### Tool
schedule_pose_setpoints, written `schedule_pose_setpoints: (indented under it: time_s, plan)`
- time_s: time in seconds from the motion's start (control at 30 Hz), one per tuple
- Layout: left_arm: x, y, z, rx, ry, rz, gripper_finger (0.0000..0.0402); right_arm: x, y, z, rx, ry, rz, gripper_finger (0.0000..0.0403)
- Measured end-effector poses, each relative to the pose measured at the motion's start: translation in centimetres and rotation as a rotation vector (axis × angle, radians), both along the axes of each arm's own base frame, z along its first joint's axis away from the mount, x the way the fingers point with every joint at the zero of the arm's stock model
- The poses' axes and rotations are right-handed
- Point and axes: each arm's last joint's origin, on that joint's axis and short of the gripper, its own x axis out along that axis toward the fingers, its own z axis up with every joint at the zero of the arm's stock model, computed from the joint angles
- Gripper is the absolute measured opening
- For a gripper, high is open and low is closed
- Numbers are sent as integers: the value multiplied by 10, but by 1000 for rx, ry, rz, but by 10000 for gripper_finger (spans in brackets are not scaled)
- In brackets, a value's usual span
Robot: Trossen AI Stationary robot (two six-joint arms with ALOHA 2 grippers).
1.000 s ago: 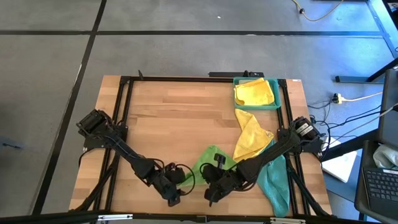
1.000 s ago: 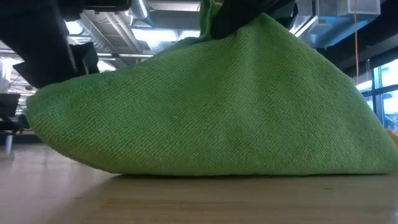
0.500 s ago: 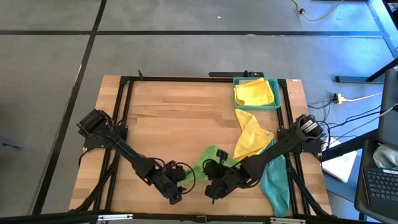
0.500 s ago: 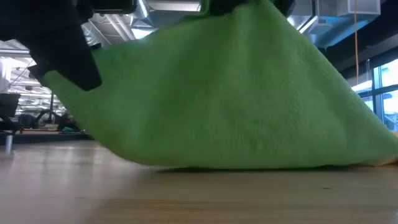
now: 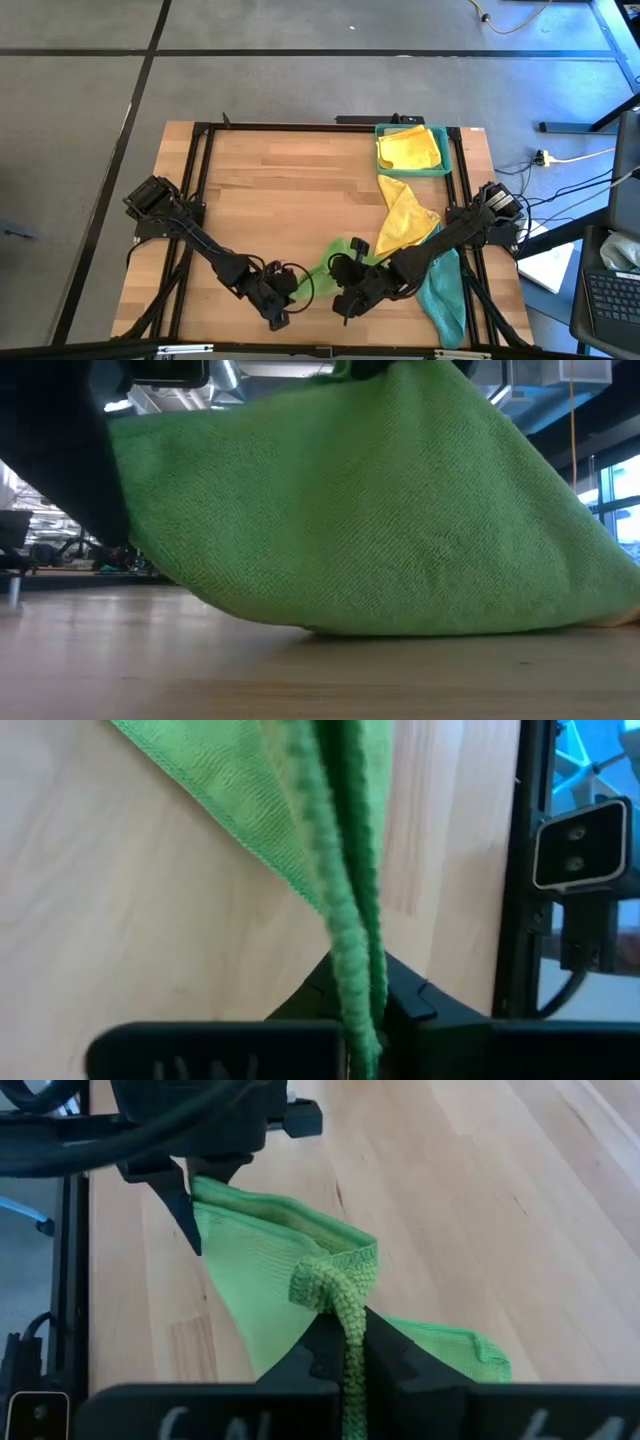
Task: Fold microfiber towels
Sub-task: Fold the green microfiber cloth
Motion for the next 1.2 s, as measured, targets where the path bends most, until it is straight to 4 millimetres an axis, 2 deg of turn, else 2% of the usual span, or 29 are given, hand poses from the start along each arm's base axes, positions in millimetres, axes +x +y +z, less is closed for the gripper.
schedule_pose_setpoints:
  time_s: [0.23,0.4,0.53,0.77,1.0,1.1,1.2]
  plan:
    - [-2,0,8,-38,7,-26,2,0,0,1,-16,4,21,7]
    - [-16,13,34,12,32,-4,0,-5,-4,15,-44,-27,44,10]
    - [-34,35,62,115,57,51,0,-5,-14,27,-108,-46,68,8]
    - [-65,92,108,223,75,190,0,13,-51,47,-236,-108,123,13]
    - [-96,143,140,301,45,335,0,43,-103,66,-355,-240,209,10]
    - [-106,159,148,306,38,383,0,52,-125,72,-417,-277,214,16]
    - [-113,166,153,295,21,415,0,55,-141,74,-426,-292,191,18]
